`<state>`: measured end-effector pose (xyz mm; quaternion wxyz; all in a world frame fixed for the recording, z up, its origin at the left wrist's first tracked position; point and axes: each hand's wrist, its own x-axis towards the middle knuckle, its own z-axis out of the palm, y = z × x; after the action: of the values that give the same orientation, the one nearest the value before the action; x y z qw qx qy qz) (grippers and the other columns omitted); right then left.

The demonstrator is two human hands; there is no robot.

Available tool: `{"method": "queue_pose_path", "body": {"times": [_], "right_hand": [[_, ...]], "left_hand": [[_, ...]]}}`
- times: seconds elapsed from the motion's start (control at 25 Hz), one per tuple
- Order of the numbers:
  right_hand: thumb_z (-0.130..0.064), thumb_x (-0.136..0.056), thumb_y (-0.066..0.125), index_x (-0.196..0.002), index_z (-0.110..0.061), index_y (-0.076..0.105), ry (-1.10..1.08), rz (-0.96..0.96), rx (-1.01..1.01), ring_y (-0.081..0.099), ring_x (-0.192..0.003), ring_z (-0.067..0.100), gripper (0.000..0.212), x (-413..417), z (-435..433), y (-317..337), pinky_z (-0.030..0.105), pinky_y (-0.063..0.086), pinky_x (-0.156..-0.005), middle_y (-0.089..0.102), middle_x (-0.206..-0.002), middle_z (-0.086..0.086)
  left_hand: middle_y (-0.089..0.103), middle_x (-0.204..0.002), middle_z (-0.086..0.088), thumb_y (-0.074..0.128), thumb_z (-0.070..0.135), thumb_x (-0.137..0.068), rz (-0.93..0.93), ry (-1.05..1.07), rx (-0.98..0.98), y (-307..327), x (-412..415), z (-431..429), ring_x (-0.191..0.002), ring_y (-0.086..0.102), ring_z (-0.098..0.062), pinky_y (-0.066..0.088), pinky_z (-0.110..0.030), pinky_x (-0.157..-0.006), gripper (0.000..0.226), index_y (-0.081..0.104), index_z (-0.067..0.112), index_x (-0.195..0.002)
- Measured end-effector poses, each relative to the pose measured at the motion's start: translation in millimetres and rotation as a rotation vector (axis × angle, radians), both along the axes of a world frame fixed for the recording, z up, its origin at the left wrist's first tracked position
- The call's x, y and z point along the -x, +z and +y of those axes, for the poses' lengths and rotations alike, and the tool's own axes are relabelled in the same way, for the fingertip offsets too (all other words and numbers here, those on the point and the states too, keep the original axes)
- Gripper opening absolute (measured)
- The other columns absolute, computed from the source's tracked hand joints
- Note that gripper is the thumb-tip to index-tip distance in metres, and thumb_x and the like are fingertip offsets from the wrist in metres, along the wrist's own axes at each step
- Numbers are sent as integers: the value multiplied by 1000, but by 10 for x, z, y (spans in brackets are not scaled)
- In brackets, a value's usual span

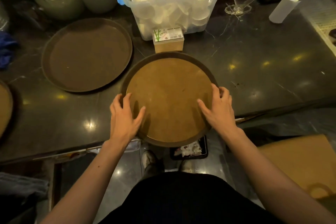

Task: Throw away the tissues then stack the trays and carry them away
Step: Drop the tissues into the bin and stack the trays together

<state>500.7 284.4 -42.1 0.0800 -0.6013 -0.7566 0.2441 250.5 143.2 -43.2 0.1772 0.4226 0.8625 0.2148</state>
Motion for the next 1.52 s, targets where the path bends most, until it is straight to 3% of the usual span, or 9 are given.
{"method": "queue_pose_path", "body": {"times": [0.2, 0.36, 0.6, 1.08, 1.2, 1.36, 1.52], "right_hand": [[-60, -89, 54, -149, -20, 26, -195, -56, 41, 32, -134, 38, 78, 61, 164, -70, 52, 39, -102, 32, -147, 18], [-60, -86, 60, -153, -19, 17, -189, -36, 143, 38, -130, 37, 90, 90, 160, -140, 51, 42, -98, 31, -143, 15], [-67, -79, 64, -155, -20, 10, -198, -11, 191, 49, -120, 36, 104, 76, 181, -152, 50, 46, -96, 31, -136, 12], [-57, -83, 67, -152, -16, 25, -288, 229, 87, 47, -122, 28, 91, -200, -122, -10, 36, 39, -96, 36, -135, 10], [-54, -83, 69, -152, -16, 27, -247, 265, 71, 47, -118, 25, 90, -273, -217, 19, 31, 35, -90, 37, -133, 10], [-53, -82, 71, -151, -19, 28, -156, 324, 104, 41, -112, 15, 88, -251, -387, -24, 35, 39, -97, 36, -133, 8], [-53, -82, 71, -151, -21, 29, -42, 347, 143, 44, -119, 20, 86, -33, -675, 5, 33, 38, -97, 37, -135, 8]], "left_hand": [[23, -151, -19, 66, 56, -82, -102, 19, 60, -66, 213, 165, -137, 21, -40, 36, -57, -104, 84, 28, 21, -148], [24, -148, -17, 74, 58, -73, -244, 83, 69, -103, 288, 265, -135, 25, -41, 33, -57, -104, 101, 20, 22, -151], [27, -139, -19, 80, 62, -63, -276, 108, 115, -154, 398, 364, -129, 36, -42, 38, -49, -102, 126, 8, 13, -154], [30, -141, -14, 86, 58, -56, -258, 258, 3, 57, 52, 89, -126, 45, -37, 41, -48, -102, 121, 23, 13, -150], [31, -141, -14, 86, 57, -56, -224, 295, -41, 151, -116, -116, -126, 45, -36, 41, -47, -103, 120, 25, 13, -149], [29, -140, -15, 87, 52, -59, -209, 400, -64, 217, -266, -561, -129, 40, -36, 36, -46, -107, 117, 24, 12, -149], [30, -139, -15, 88, 51, -58, -195, 537, -93, 262, -287, -1145, -131, 38, -35, 35, -45, -110, 117, 25, 11, -148]]}}
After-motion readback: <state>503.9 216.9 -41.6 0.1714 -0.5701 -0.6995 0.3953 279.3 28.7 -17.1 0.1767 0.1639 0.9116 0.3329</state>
